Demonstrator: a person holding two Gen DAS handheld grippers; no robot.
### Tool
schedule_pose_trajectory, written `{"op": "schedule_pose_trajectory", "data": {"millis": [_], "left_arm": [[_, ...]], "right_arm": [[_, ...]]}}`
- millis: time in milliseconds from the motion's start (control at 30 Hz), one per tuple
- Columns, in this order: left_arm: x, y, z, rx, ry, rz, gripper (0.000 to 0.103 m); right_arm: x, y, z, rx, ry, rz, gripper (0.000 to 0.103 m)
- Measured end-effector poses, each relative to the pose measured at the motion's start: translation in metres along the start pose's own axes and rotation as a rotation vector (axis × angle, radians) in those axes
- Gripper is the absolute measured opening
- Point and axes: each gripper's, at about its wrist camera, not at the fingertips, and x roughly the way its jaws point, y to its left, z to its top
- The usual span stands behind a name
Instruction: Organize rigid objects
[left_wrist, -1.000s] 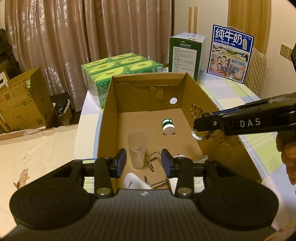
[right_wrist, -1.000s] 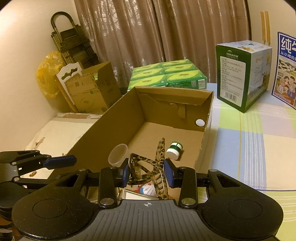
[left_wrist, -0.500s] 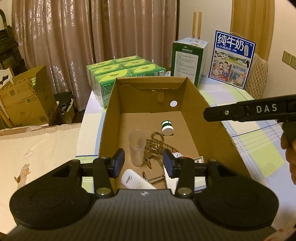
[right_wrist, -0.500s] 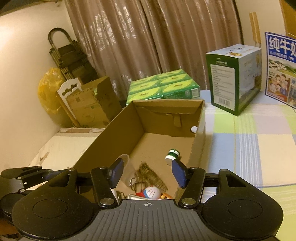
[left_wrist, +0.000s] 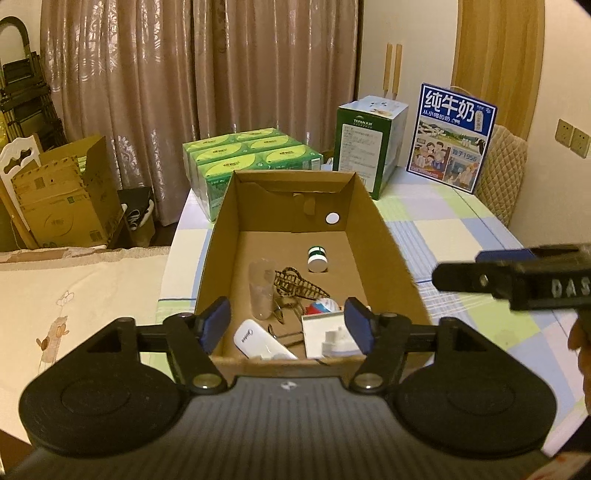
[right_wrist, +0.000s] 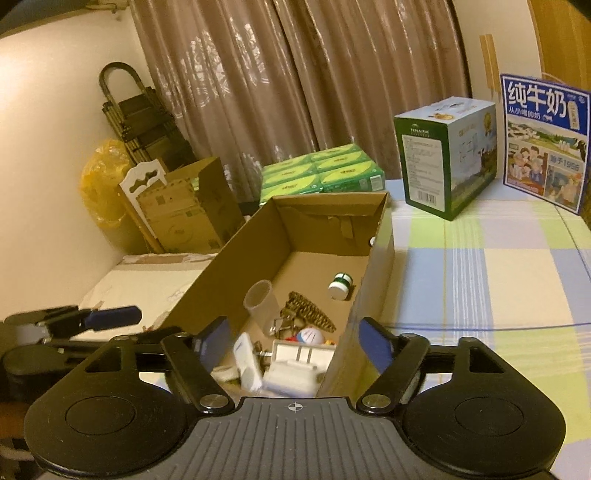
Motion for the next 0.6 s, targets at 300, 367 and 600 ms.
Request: {"op": "schedule_pose_trajectory", "data": {"millis": [300, 367, 600], "left_arm": [[-0.037, -0.012, -0.015, -0.01, -0.008, 0.017, 0.097], [-0.042, -0.014, -0.019, -0.014, -0.003, 0.014, 0.1], [-0.063, -0.015, -0.034, -0.058, 0.0, 0.042, 0.101]], "right_arm": [[-0.043, 0.014, -0.031, -0.016, 0.011, -0.064, 0.085], [-0.05, 0.017, -0.036, -0.021, 0.011, -0.076, 0.086], [-0.067, 0.02, -0.053, -0.029, 0.039, -0.17, 0.088]]}}
